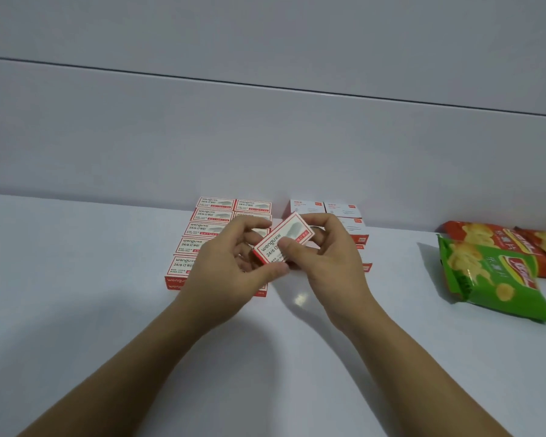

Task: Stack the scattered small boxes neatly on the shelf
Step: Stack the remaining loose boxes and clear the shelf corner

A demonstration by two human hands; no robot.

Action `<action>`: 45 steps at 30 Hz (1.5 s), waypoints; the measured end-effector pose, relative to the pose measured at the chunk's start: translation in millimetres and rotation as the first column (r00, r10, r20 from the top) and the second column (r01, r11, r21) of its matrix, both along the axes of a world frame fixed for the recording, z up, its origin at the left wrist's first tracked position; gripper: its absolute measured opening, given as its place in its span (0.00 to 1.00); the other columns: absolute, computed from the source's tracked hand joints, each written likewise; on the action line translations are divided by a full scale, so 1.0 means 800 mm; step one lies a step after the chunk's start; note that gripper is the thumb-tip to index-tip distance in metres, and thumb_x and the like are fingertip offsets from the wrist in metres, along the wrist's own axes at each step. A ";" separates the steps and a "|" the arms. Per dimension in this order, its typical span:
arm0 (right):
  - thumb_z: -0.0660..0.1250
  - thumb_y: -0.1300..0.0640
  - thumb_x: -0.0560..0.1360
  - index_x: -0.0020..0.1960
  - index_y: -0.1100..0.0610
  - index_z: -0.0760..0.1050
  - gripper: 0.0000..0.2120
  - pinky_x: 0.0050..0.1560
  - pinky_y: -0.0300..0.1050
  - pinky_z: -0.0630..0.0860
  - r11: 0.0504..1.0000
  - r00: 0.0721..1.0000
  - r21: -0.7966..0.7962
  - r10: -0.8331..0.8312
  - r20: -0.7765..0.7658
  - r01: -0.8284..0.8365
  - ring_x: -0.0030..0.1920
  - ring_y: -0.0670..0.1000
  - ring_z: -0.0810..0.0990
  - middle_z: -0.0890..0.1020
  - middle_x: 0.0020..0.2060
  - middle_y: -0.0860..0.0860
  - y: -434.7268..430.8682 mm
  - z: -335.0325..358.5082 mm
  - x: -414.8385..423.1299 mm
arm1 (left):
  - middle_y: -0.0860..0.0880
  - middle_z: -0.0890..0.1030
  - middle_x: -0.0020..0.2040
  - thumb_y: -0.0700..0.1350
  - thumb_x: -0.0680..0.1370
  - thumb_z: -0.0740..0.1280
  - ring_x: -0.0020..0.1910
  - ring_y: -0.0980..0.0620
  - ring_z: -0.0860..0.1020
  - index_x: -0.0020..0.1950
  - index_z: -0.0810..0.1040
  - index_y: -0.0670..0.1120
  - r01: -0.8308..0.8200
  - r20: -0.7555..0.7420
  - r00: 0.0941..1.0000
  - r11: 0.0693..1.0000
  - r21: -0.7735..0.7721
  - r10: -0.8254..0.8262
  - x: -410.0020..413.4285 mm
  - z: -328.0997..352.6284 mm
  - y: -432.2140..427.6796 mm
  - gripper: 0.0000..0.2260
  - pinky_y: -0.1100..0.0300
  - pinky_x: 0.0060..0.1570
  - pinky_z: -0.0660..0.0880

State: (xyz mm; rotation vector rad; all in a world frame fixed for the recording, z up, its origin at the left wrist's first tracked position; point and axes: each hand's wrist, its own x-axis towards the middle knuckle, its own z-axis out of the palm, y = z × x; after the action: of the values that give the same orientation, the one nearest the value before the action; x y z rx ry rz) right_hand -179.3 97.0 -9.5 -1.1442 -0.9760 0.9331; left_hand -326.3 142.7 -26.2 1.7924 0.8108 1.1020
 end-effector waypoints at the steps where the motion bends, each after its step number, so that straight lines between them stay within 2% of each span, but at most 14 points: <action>1: 0.70 0.66 0.73 0.53 0.57 0.72 0.12 0.38 0.39 0.79 1.000 1.000 0.000 -0.007 -0.009 0.007 0.42 0.51 0.86 0.86 0.43 0.50 0.000 -0.001 -0.001 | 0.52 0.81 0.44 0.41 0.67 0.78 0.41 0.53 0.82 0.56 0.76 0.54 -0.020 0.043 0.999 1.000 -0.003 0.020 0.002 -0.001 0.000 0.21 0.60 0.39 0.80; 5: 0.69 0.61 0.75 0.47 0.56 0.74 0.04 0.39 0.45 0.81 0.996 0.995 -0.003 -0.087 0.039 0.087 0.40 0.50 0.85 0.85 0.38 0.51 0.003 -0.001 0.006 | 0.53 0.83 0.45 0.39 0.70 0.75 0.45 0.52 0.83 0.54 0.78 0.52 -0.047 0.154 0.986 0.997 -0.060 0.056 -0.001 0.002 0.006 0.16 0.59 0.41 0.80; 8: 0.68 0.62 0.75 0.51 0.51 0.77 0.08 0.38 0.44 0.81 0.999 0.994 0.001 -0.050 0.094 0.050 0.40 0.49 0.84 0.83 0.33 0.49 0.003 -0.001 0.011 | 0.52 0.84 0.47 0.41 0.72 0.74 0.46 0.51 0.83 0.53 0.79 0.53 -0.074 0.149 0.986 0.996 -0.052 0.081 -0.006 0.004 0.008 0.12 0.58 0.40 0.81; 11: 0.68 0.62 0.75 0.49 0.48 0.82 0.10 0.45 0.55 0.81 1.000 0.987 0.011 -0.021 0.158 0.019 0.42 0.57 0.82 0.83 0.39 0.59 0.003 -0.001 0.012 | 0.55 0.83 0.51 0.47 0.73 0.72 0.49 0.53 0.82 0.54 0.80 0.56 -0.094 0.018 0.995 0.994 0.052 0.093 -0.010 0.005 0.008 0.11 0.62 0.42 0.80; 14: 0.70 0.63 0.74 0.47 0.51 0.83 0.08 0.48 0.56 0.80 1.000 0.988 0.001 -0.009 0.152 0.009 0.43 0.60 0.83 0.83 0.42 0.62 0.003 -0.002 0.012 | 0.56 0.78 0.55 0.54 0.68 0.73 0.53 0.57 0.77 0.59 0.78 0.55 -0.033 -0.217 0.973 0.974 0.224 0.082 -0.015 0.006 0.009 0.20 0.69 0.47 0.74; 16: 0.70 0.64 0.74 0.48 0.53 0.82 0.08 0.48 0.49 0.82 1.000 0.988 -0.020 0.015 0.153 -0.012 0.43 0.56 0.85 0.84 0.39 0.59 0.003 -0.003 0.010 | 0.56 0.75 0.55 0.55 0.65 0.74 0.55 0.56 0.74 0.61 0.76 0.54 0.013 -0.337 0.937 0.954 0.301 0.094 -0.016 0.007 0.008 0.25 0.63 0.52 0.73; 20: 0.71 0.64 0.73 0.48 0.54 0.81 0.07 0.40 0.37 0.79 0.999 0.988 -0.037 0.030 0.154 -0.025 0.38 0.49 0.84 0.84 0.37 0.57 0.003 -0.005 0.006 | 0.52 0.75 0.56 0.54 0.68 0.73 0.57 0.52 0.72 0.63 0.77 0.49 -0.018 -0.388 0.899 0.903 0.430 0.202 -0.020 0.009 0.008 0.24 0.59 0.56 0.71; 23: 0.72 0.62 0.72 0.47 0.54 0.81 0.06 0.40 0.39 0.79 0.999 0.985 -0.036 0.017 0.170 -0.011 0.36 0.49 0.82 0.84 0.35 0.56 0.004 -0.007 0.006 | 0.50 0.77 0.57 0.54 0.70 0.70 0.56 0.48 0.74 0.63 0.77 0.49 0.034 -0.467 0.845 0.845 0.533 0.260 -0.023 0.019 0.006 0.23 0.54 0.56 0.71; 25: 0.72 0.61 0.73 0.48 0.54 0.81 0.05 0.43 0.44 0.79 0.999 0.983 -0.038 0.028 0.179 -0.022 0.39 0.56 0.83 0.84 0.36 0.58 0.004 -0.008 0.007 | 0.50 0.79 0.56 0.53 0.71 0.69 0.55 0.46 0.75 0.63 0.77 0.50 0.117 -0.538 0.790 0.788 0.604 0.295 -0.022 0.028 0.007 0.21 0.50 0.54 0.71; 27: 0.72 0.59 0.73 0.48 0.53 0.82 0.04 0.43 0.44 0.79 0.998 0.980 -0.045 0.047 0.193 -0.039 0.41 0.57 0.83 0.84 0.37 0.58 0.003 -0.008 0.007 | 0.52 0.80 0.56 0.54 0.71 0.68 0.56 0.48 0.75 0.62 0.76 0.52 0.153 -0.578 0.767 0.795 0.586 0.278 -0.023 0.036 0.009 0.20 0.50 0.55 0.70; 29: 0.70 0.58 0.75 0.47 0.51 0.81 0.03 0.40 0.39 0.78 0.999 0.972 -0.046 0.038 0.230 -0.028 0.38 0.50 0.84 0.85 0.36 0.52 0.004 -0.009 0.007 | 0.54 0.80 0.56 0.54 0.71 0.70 0.56 0.50 0.76 0.62 0.77 0.54 0.147 -0.590 0.771 0.833 0.533 0.241 -0.027 0.037 0.011 0.20 0.50 0.56 0.70; 33: 0.68 0.57 0.76 0.44 0.47 0.80 0.05 0.41 0.41 0.80 0.994 0.943 0.007 -0.104 0.317 0.107 0.39 0.46 0.83 0.84 0.37 0.46 0.006 -0.007 0.012 | 0.55 0.80 0.57 0.55 0.69 0.75 0.56 0.51 0.74 0.60 0.78 0.57 0.146 -0.640 0.724 0.849 0.508 0.258 -0.037 0.025 0.012 0.21 0.55 0.57 0.68; 37: 0.67 0.58 0.76 0.46 0.49 0.80 0.05 0.31 0.28 0.72 0.984 0.932 0.048 -0.178 0.315 0.172 0.37 0.43 0.82 0.84 0.38 0.45 0.004 -0.002 0.018 | 0.56 0.78 0.59 0.58 0.71 0.71 0.57 0.53 0.71 0.62 0.76 0.59 0.172 -0.707 0.647 0.848 0.501 0.287 -0.045 0.011 0.013 0.20 0.60 0.55 0.60; 45: 0.66 0.58 0.77 0.48 0.52 0.80 0.04 0.30 0.26 0.71 0.980 0.909 0.061 -0.196 0.367 0.187 0.37 0.41 0.81 0.83 0.39 0.44 0.004 -0.002 0.018 | 0.56 0.77 0.57 0.54 0.74 0.68 0.57 0.50 0.72 0.62 0.77 0.56 0.217 -0.746 0.602 0.841 0.495 0.284 -0.040 -0.002 0.016 0.16 0.53 0.58 0.64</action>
State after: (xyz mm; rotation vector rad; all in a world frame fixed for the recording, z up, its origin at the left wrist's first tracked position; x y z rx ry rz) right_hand -164.6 100.1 -10.9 -1.4001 -1.1500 0.5520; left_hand -358.5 155.7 -28.1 2.8764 1.1158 0.4840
